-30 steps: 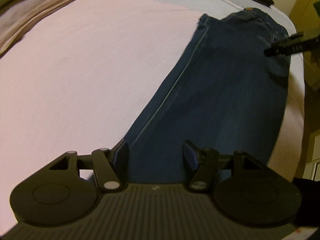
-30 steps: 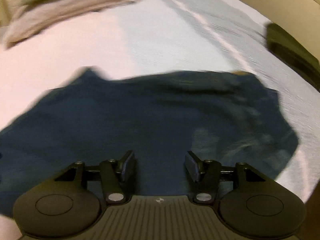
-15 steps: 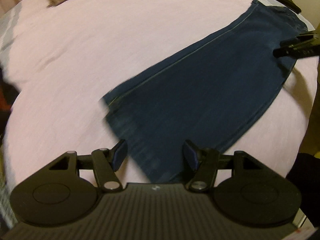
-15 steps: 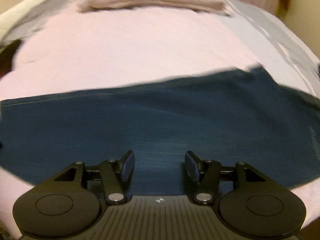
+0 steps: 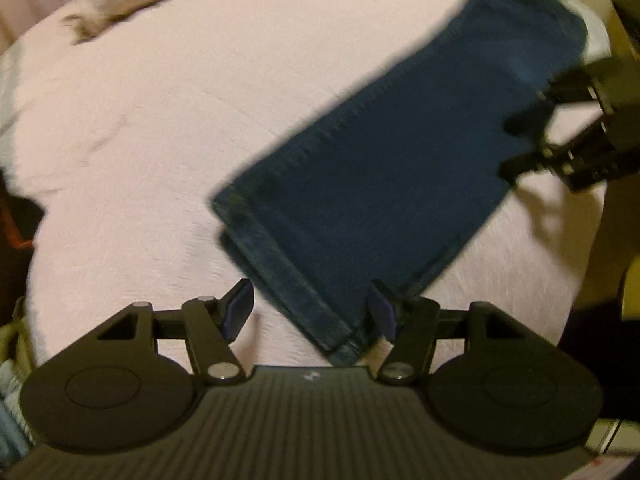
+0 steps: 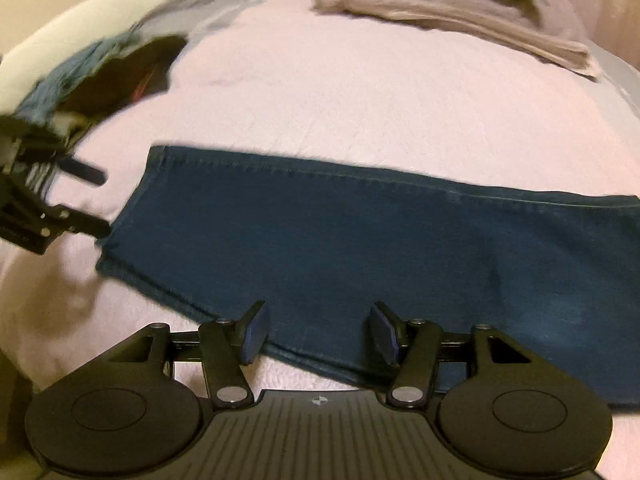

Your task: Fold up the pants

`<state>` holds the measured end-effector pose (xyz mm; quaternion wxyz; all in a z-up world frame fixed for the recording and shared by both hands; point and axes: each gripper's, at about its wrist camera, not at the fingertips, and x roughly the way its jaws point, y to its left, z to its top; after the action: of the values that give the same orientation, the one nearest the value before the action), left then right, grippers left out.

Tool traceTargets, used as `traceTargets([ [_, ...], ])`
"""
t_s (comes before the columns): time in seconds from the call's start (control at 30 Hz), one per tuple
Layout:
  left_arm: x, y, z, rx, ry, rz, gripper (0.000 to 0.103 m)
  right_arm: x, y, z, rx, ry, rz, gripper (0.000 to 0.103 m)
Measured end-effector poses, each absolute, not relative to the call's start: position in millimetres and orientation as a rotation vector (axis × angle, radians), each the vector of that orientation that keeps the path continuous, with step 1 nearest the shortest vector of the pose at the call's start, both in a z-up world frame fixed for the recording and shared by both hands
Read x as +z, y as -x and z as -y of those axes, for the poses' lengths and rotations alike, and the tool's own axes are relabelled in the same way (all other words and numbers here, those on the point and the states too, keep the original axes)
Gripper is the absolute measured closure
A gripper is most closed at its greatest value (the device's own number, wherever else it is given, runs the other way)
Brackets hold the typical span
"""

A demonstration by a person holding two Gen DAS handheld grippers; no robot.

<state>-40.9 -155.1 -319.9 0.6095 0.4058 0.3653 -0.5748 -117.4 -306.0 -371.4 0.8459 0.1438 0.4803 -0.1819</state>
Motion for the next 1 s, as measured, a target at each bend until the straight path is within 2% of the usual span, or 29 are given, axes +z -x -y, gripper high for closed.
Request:
traceTargets([
  [0.1,-331.1,62.1,151.4,-1.369,-1.103,-0.733,0.044,-368.6,116.0,303.6,-0.349,-0.236,-1.009,0.05],
  [0.2,-324.3,79.8,136.6,-1.405,-1.232,-0.546,0.044,-357.6,114.8,297.2,-0.305,-0.189,-0.988,0.05],
  [0.3,-322.8,90.5,125.2,-1.461,-1.356,-0.343,0.05,-353.1,110.3,289.4,-0.3,-0.189,-0.971,0.05],
  [0.37,-328.9,94.0,121.7,-1.498,-1.436,-0.226,0.06,-354.4,106.2,285.5,-0.323,-0.21,-0.969,0.05],
  [0.43,-337.2,95.7,117.8,-1.556,-1.489,-0.144,0.062,-354.9,104.1,281.5,-0.358,-0.212,-0.971,0.05],
  [0.6,-361.2,95.6,102.0,-1.634,-1.588,0.057,0.085,-355.1,103.6,277.9,-0.511,-0.264,-0.98,0.05],
  [0.63,-362.9,96.8,97.8,-1.646,-1.596,0.084,0.093,-353.6,103.3,275.9,-0.542,-0.272,-0.98,0.05],
  [0.67,-363.5,97.5,93.9,-1.653,-1.597,0.103,0.097,-351.6,102.7,274.3,-0.563,-0.281,-0.981,0.05],
  [0.83,-356.2,86.9,91.6,-1.664,-1.479,0.056,0.099,-343.5,101.1,262.7,-0.613,-0.296,-0.979,0.05],
  [1.0,-322.9,93.4,81.2,-1.698,-1.4,0.009,0.099,-342.9,101.2,257.5,-0.594,-0.294,-0.984,0.05],
])
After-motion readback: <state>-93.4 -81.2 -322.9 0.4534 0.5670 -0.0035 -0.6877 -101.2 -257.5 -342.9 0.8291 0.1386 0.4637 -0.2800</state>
